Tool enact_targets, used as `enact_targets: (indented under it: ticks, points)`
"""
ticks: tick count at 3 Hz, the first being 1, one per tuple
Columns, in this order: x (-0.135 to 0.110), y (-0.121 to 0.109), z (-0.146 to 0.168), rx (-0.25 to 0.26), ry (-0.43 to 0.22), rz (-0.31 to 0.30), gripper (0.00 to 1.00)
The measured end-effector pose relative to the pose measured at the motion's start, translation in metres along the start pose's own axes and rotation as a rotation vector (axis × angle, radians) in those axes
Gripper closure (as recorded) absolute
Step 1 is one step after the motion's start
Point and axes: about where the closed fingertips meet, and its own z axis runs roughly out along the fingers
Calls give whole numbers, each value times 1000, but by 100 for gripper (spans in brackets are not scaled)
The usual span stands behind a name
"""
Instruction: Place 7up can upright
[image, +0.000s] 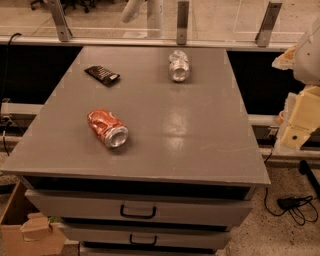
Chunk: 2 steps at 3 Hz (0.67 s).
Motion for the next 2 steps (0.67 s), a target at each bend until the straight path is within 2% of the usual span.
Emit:
enact_targets:
  ticks: [1, 2]
  points:
    - [0, 0, 0, 0, 0, 0, 0]
    - [-9, -12, 9, 1, -25, 2, 0]
